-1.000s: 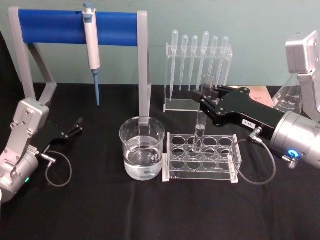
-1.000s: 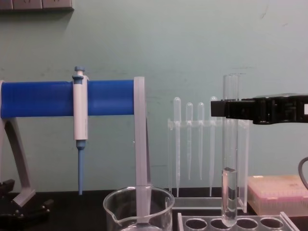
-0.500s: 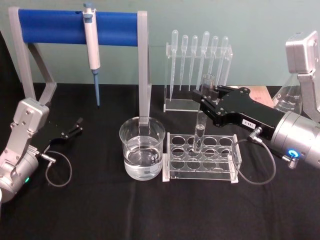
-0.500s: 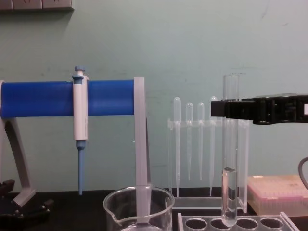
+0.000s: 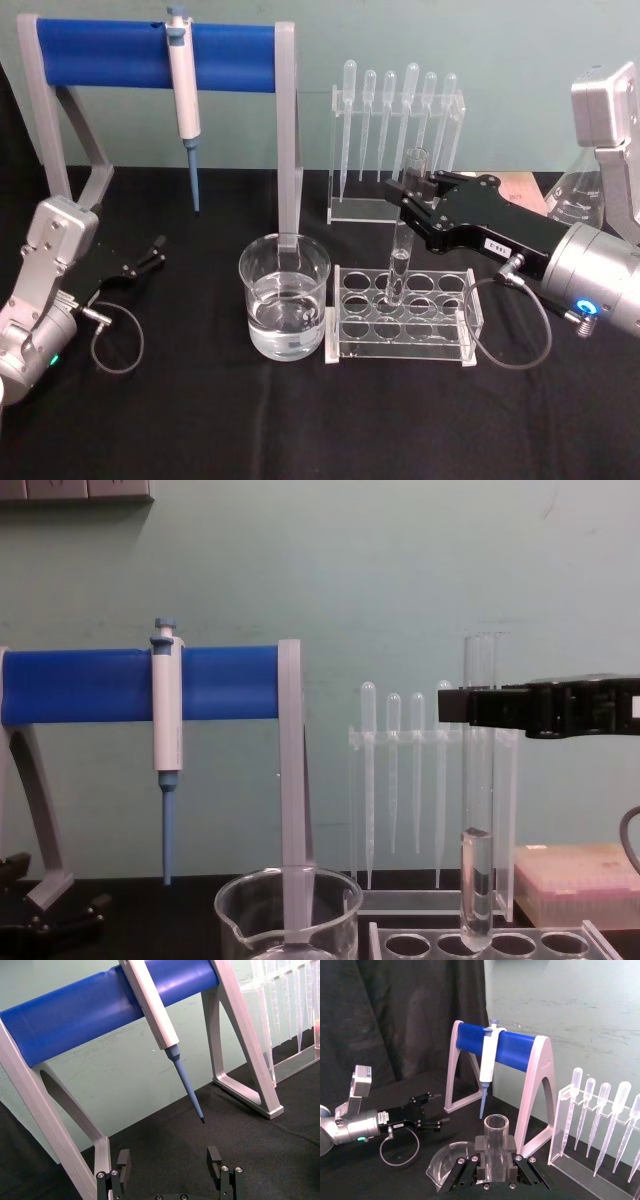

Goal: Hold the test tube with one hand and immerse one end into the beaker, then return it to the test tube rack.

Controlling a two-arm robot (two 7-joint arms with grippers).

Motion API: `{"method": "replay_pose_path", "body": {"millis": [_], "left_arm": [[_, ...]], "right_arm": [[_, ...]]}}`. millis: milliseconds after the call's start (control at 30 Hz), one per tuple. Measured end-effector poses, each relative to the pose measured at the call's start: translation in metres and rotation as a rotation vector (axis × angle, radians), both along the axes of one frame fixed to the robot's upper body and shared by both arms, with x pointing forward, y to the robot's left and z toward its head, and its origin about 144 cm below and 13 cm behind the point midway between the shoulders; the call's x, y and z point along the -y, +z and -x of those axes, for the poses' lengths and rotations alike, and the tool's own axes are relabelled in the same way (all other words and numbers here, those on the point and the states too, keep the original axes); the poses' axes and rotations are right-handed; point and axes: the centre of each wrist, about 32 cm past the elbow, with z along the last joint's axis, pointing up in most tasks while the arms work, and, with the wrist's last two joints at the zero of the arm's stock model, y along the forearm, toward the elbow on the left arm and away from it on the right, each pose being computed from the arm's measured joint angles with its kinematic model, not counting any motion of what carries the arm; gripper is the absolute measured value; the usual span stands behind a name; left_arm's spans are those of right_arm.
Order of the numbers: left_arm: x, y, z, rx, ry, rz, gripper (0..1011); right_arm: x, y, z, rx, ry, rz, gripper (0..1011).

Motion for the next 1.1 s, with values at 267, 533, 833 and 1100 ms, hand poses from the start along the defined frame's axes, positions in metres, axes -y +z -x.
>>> {"method": "replay_pose_path", "body": {"millis": [267,533,833,1100], "left_arm": [[0.0,0.0,0.0,0.0,0.0,0.0,1000],[0.0,0.0,0.0,0.0,0.0,0.0,1000],[0.0,0.0,0.0,0.0,0.0,0.0,1000],[0.0,0.0,0.0,0.0,0.0,0.0,1000]], "right_arm": [[0.0,0.0,0.0,0.0,0.0,0.0,226],[0.0,0.0,0.0,0.0,0.0,0.0,226],[0.0,0.0,0.0,0.0,0.0,0.0,226],[0.0,0.0,0.0,0.0,0.0,0.0,226]]}}
